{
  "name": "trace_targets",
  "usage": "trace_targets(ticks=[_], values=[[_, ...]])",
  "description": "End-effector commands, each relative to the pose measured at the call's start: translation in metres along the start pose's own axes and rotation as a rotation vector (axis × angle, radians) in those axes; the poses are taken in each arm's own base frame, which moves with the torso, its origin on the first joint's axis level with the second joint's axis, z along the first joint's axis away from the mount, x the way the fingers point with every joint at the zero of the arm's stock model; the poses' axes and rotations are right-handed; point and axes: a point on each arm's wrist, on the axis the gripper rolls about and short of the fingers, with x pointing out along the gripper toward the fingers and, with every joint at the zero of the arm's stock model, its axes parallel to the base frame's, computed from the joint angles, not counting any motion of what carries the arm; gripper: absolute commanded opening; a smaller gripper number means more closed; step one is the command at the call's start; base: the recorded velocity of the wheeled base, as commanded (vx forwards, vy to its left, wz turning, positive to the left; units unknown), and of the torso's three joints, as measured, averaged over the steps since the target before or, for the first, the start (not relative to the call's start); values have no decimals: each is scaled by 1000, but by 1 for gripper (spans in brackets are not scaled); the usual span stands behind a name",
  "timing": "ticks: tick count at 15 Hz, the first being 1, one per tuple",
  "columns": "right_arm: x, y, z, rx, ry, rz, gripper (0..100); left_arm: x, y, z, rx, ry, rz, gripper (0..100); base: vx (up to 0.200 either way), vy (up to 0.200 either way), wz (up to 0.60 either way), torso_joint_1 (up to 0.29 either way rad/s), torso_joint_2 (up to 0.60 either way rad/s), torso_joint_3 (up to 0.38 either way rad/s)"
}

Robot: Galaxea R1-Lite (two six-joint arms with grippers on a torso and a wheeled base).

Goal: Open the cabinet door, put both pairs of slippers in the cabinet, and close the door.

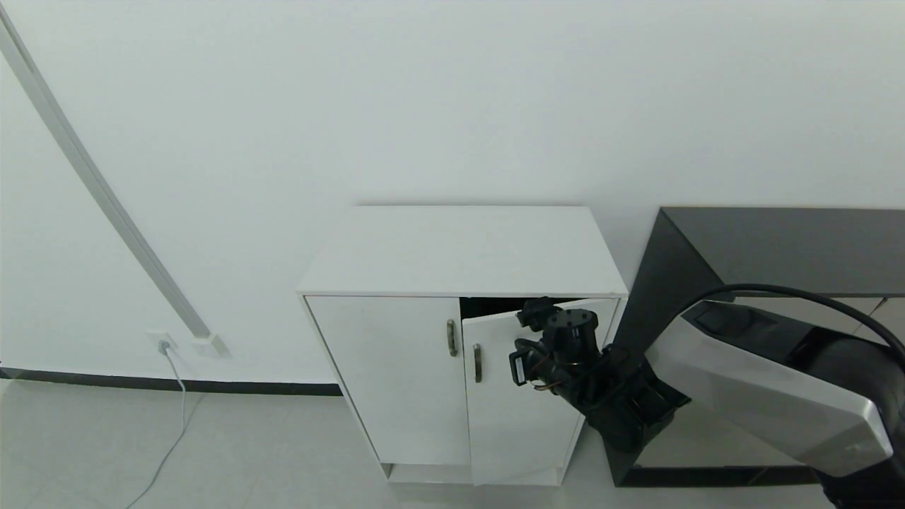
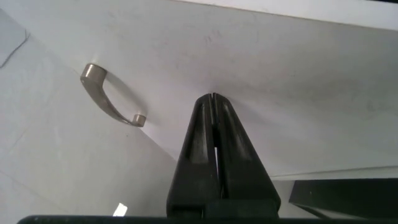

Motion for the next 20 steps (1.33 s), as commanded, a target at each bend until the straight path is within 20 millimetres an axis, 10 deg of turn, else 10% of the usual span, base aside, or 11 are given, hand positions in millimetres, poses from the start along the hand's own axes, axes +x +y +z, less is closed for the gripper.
trace_targets(ticks=[1, 20], values=[[3, -1, -1, 1, -3, -3, 0, 0, 0, 0, 0, 0, 1, 0, 0, 0, 0, 0, 0, 0], [29, -17, 9, 8, 3, -47, 0, 0, 0, 0, 0, 0, 1, 0, 0, 0, 0, 0, 0, 0]])
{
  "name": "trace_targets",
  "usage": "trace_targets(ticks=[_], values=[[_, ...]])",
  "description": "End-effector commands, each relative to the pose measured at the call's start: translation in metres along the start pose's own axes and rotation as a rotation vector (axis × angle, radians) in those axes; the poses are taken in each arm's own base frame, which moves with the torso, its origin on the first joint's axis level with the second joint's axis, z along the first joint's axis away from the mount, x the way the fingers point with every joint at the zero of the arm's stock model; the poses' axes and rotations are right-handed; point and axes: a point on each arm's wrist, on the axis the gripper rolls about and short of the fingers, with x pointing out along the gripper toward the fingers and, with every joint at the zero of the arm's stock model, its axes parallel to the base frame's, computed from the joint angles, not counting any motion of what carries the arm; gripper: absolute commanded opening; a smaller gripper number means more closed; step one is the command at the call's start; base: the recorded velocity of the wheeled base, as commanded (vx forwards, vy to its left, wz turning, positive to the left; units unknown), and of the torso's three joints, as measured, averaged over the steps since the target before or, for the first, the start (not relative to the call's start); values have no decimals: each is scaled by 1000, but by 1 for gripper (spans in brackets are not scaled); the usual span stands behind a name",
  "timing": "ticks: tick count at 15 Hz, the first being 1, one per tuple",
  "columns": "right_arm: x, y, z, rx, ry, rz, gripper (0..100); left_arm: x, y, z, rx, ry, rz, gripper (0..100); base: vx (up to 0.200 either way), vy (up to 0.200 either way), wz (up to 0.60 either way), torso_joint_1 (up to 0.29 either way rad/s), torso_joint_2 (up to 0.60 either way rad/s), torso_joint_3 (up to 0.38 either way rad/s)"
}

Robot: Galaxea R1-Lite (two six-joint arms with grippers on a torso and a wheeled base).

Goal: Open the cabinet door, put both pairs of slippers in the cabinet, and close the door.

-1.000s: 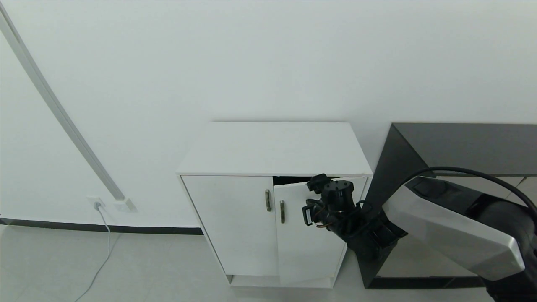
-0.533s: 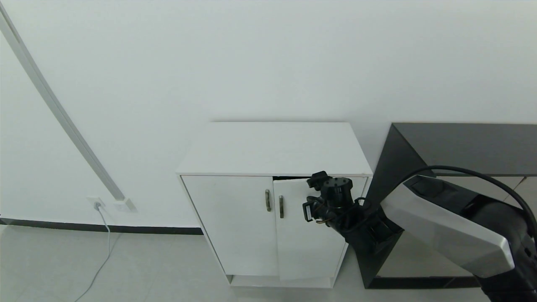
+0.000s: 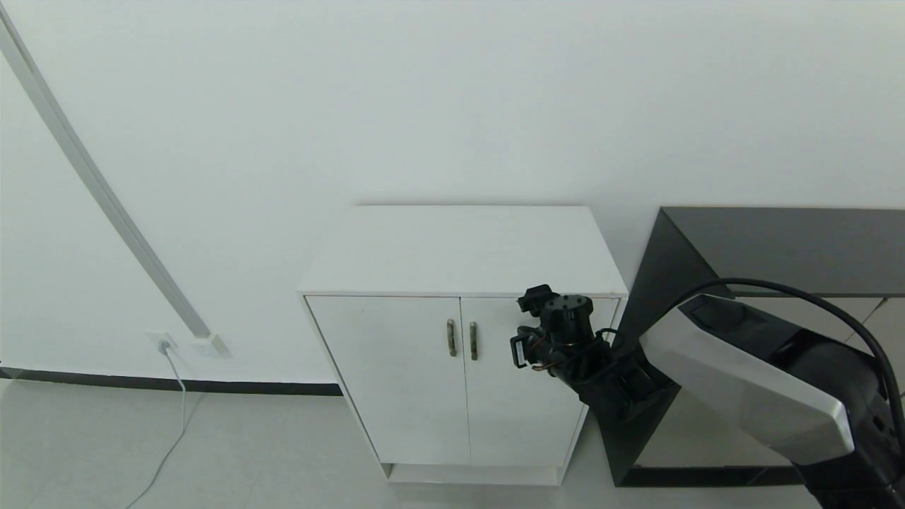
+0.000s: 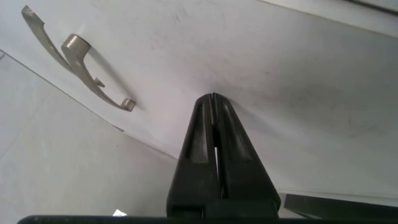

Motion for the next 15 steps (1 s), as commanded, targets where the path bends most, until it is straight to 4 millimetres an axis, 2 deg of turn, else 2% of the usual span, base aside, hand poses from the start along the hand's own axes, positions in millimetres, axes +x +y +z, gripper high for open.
trace_targets(ticks=[1, 15], values=[[1, -2, 0, 1, -3, -4, 0, 0, 0, 0, 0, 0, 1, 0, 0, 0, 0, 0, 0, 0], [8, -4, 1, -1, 9, -16, 0, 0, 0, 0, 0, 0, 1, 0, 0, 0, 0, 0, 0, 0]])
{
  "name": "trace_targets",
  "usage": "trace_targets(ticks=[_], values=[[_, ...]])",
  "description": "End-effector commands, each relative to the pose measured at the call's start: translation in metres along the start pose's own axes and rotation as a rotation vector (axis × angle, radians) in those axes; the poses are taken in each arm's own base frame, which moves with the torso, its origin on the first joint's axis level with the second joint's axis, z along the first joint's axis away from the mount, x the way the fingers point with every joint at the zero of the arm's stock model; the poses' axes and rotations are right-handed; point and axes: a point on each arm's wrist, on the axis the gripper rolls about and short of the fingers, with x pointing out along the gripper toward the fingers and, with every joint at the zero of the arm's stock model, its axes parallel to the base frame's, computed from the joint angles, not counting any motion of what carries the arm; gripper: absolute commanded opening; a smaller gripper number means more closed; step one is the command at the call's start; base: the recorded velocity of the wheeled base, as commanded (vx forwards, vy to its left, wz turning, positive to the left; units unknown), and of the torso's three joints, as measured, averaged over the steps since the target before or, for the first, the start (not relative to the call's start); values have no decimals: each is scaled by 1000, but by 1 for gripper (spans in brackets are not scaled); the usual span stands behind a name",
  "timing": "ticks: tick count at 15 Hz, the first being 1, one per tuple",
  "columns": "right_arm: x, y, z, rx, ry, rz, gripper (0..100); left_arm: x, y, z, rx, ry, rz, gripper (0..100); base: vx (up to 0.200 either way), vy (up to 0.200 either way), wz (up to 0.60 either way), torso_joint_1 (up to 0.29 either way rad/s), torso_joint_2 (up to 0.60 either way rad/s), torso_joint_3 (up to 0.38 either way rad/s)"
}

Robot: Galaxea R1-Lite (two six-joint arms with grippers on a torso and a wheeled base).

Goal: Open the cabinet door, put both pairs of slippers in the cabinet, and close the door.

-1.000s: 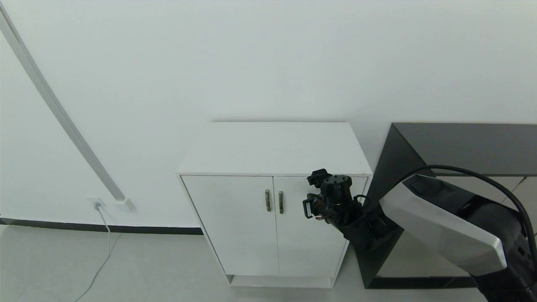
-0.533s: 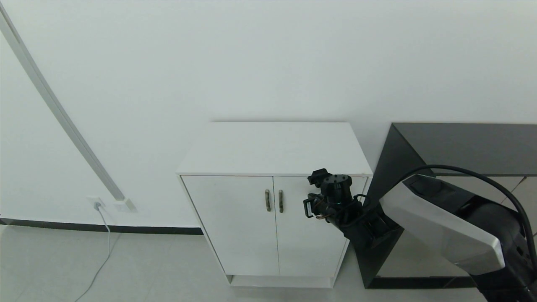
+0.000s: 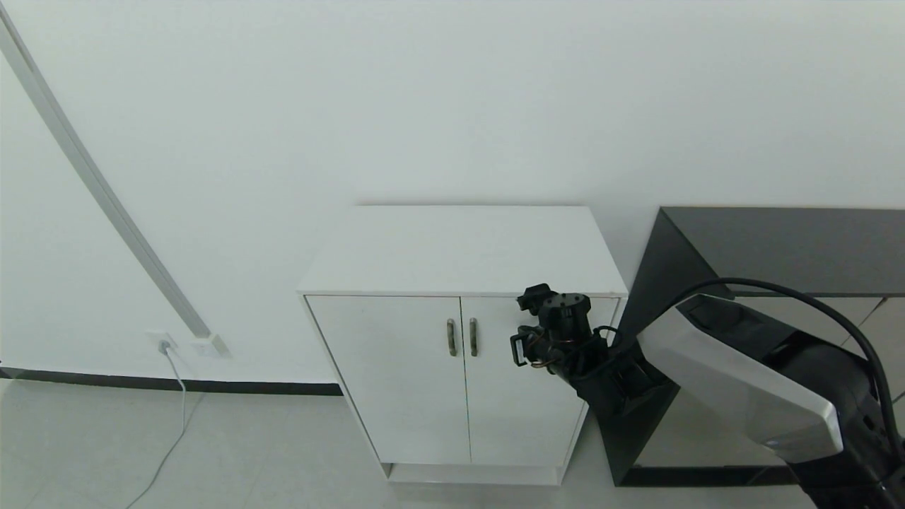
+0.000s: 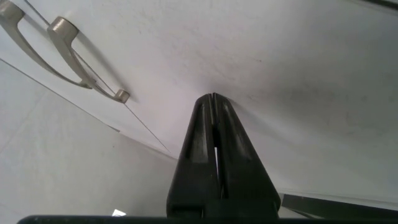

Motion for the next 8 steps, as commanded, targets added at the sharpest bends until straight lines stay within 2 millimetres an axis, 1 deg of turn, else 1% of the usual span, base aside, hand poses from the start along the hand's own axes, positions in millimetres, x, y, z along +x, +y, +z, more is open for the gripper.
trace_targets(ticks=[1, 3, 4, 7, 8], values=[[-1, 0, 0, 2, -2, -1, 0, 0, 0, 0, -1, 0, 1, 0, 0, 0, 0, 0, 0, 0], [-10, -2, 5, 3, -6, -3, 0, 0, 0, 0, -1, 0, 3, 0, 0, 0, 0, 0, 0, 0], [-18, -3, 9, 3, -11, -2, 0, 0, 0, 0, -2, 0, 3, 0, 0, 0, 0, 0, 0, 0], [-49, -12, 23, 7, -21, -9, 0, 0, 0, 0, -4, 0, 4, 0, 0, 0, 0, 0, 0, 0], [-69, -16, 25, 8, -23, -14, 0, 0, 0, 0, -5, 0, 4, 0, 0, 0, 0, 0, 0, 0]])
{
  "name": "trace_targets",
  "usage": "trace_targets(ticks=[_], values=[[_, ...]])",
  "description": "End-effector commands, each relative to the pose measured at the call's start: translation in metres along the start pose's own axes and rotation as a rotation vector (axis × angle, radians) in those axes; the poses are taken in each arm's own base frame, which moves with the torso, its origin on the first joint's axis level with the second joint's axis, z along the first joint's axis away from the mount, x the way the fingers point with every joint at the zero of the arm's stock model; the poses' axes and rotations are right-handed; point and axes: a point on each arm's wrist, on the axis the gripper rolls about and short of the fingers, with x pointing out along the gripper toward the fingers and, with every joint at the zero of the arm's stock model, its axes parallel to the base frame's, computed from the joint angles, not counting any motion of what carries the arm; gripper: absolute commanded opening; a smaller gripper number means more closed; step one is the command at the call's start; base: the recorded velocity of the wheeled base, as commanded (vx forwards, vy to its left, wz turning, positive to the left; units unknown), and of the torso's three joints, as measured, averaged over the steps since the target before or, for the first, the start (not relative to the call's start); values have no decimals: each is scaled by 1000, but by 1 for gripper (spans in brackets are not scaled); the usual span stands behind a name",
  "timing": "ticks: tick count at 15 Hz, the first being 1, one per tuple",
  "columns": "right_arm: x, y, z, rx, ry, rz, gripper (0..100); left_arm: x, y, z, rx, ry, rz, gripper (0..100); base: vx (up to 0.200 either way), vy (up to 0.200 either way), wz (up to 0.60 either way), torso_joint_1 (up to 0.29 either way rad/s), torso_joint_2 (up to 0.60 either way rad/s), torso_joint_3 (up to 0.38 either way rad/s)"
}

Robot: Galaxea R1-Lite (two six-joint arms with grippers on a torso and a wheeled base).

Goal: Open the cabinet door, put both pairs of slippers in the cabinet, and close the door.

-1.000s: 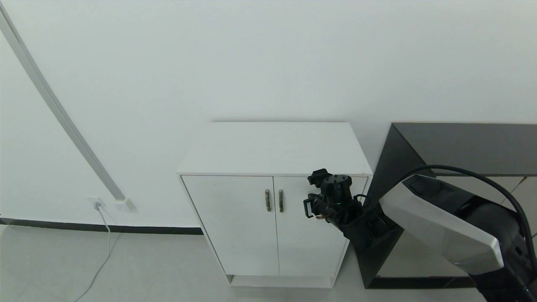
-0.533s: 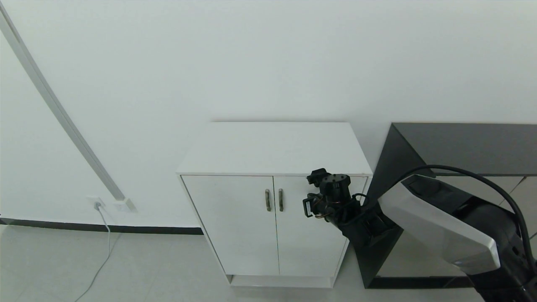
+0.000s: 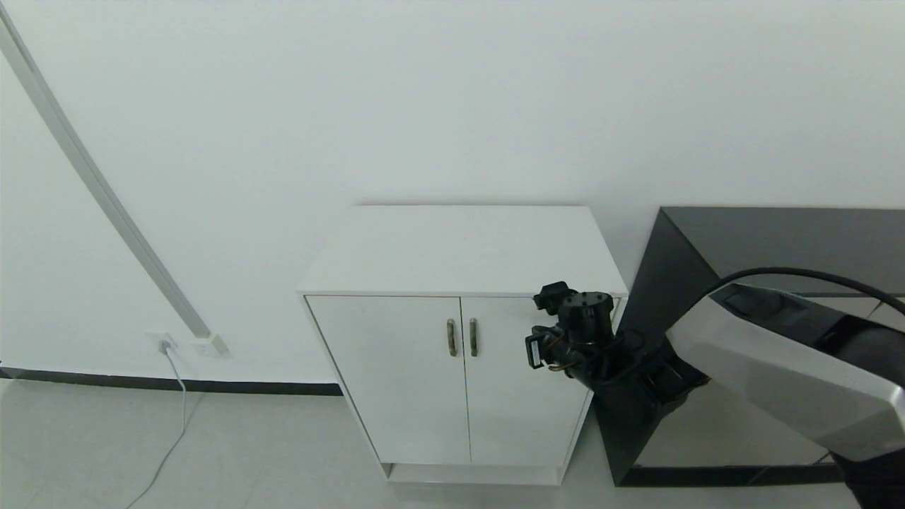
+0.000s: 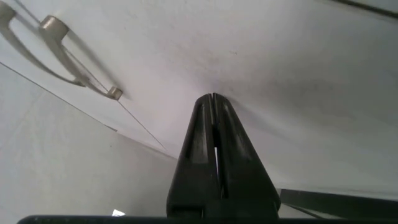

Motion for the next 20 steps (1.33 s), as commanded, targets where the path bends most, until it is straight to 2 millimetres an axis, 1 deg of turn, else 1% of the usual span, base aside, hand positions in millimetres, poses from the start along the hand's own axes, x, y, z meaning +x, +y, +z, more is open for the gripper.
trace_targets(ticks=[1, 7, 11, 12, 15, 18, 19, 20], values=[[-42, -11, 17, 6, -19, -15, 0, 0, 0, 0, -1, 0, 1, 0, 0, 0, 0, 0, 0, 0], [-109, -48, 17, 19, 7, -137, 0, 0, 0, 0, -3, 0, 1, 0, 0, 0, 0, 0, 0, 0], [-163, -77, 20, 31, 10, -219, 0, 0, 0, 0, -4, 0, 2, 0, 0, 0, 0, 0, 0, 0], [-177, -87, 19, 28, 10, -251, 0, 0, 0, 0, -4, 0, 2, 0, 0, 0, 0, 0, 0, 0], [-216, -109, 8, 48, 29, -330, 0, 0, 0, 0, -4, 0, 2, 0, 0, 0, 0, 0, 0, 0], [-250, -119, -3, 66, 32, -379, 0, 0, 0, 0, -4, 0, 2, 0, 0, 0, 0, 0, 0, 0], [-255, -119, -4, 68, 30, -385, 0, 0, 0, 0, -3, 0, 2, 0, 0, 0, 0, 0, 0, 0], [-270, -120, -7, 73, 18, -394, 0, 0, 0, 0, -3, 0, 2, 0, 0, 0, 0, 0, 0, 0]])
